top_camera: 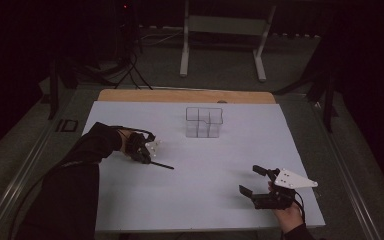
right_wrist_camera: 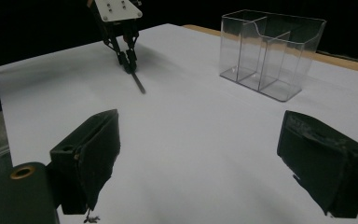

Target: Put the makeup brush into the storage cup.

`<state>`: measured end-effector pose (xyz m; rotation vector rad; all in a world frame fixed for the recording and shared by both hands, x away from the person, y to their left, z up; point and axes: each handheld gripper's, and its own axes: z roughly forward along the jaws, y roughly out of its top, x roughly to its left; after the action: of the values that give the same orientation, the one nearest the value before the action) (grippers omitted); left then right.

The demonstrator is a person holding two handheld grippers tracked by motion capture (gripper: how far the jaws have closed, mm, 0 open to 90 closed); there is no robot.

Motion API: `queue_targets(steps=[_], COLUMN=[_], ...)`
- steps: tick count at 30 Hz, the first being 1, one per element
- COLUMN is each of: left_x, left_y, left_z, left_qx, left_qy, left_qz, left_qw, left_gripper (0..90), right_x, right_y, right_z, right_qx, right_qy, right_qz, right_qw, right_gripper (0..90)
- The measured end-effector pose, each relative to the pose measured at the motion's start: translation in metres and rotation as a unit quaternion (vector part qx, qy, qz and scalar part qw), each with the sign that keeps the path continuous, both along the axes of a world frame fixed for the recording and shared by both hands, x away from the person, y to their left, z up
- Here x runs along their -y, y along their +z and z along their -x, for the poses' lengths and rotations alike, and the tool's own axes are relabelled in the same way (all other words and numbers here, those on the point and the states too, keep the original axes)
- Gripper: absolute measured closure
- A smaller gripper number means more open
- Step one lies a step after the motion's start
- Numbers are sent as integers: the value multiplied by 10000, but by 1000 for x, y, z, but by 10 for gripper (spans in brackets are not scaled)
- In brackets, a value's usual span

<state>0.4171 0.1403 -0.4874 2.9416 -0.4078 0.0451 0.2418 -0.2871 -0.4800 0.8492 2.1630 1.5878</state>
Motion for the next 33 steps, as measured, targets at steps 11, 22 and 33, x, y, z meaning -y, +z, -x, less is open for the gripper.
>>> queue_targets(steps=[11,22,33], left_x=[3,22,36], left_y=[14,19,30], left_z=[1,9,25], left_qx=[-151,-485,-679], left_qy=[793,1664,1870], left_qz=[16,-270,-93], left_qw=[9967,9845,9800], left_gripper=[845,845,846], right_x=[1,0,1], right_y=[1,1,2], right_z=[0,0,1], right_qx=[25,17,38], right_qy=[-6,-27,13], right_qz=[-22,4,2], right_qw=[10000,10000,10000], right_gripper=[132,132,132])
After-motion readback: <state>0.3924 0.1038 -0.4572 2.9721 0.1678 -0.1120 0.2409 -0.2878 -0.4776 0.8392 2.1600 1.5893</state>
